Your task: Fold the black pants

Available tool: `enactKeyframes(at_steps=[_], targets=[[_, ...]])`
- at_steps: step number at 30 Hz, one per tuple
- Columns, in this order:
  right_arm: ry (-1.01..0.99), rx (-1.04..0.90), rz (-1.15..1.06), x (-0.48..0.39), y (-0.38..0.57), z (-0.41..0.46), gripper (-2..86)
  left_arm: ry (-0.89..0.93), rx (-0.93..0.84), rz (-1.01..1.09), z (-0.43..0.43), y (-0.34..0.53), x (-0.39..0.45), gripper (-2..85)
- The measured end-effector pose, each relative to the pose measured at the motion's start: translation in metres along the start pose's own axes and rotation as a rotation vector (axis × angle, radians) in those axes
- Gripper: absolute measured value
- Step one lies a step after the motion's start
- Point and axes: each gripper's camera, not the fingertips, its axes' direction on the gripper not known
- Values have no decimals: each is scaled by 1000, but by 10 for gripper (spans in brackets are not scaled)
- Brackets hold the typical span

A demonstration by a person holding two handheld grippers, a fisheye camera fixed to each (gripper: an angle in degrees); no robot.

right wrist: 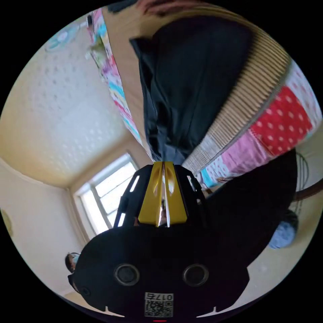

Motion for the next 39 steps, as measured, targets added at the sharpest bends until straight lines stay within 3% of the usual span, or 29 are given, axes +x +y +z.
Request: enactKeyframes(at_steps=[4, 9, 12, 18, 23, 27, 31, 35, 39], targets=[[-331, 364, 51, 40, 86, -88, 4, -114, -146, -32, 13, -60, 13, 140], [-619, 587, 145, 71, 173, -121, 4, -73, -111, -46, -5, -110, 35, 136], [-753, 698, 80, 62, 211, -144, 4, -60, -126, -91, -8, -137, 49, 135], [-538, 616, 39, 7, 253, -186, 4, -134, -160, -148, -3, -162, 62, 53], [-484, 576, 26, -19, 271, -198, 4, -174, -222, 30, -10, -160, 72, 33], [-446, 541, 56, -30, 270, -202, 4, -422, -375, 261, -23, -125, 79, 34], [-382, 436, 84, -46, 251, -189, 4, -377, -381, 98, -47, -87, 39, 63], [-415, 363, 33, -65, 230, -179, 5, -158, -190, 31, -86, -68, 10, 121], [-383, 299, -23, -88, 215, -178, 5, -57, 184, -139, -156, -60, -17, 152]])
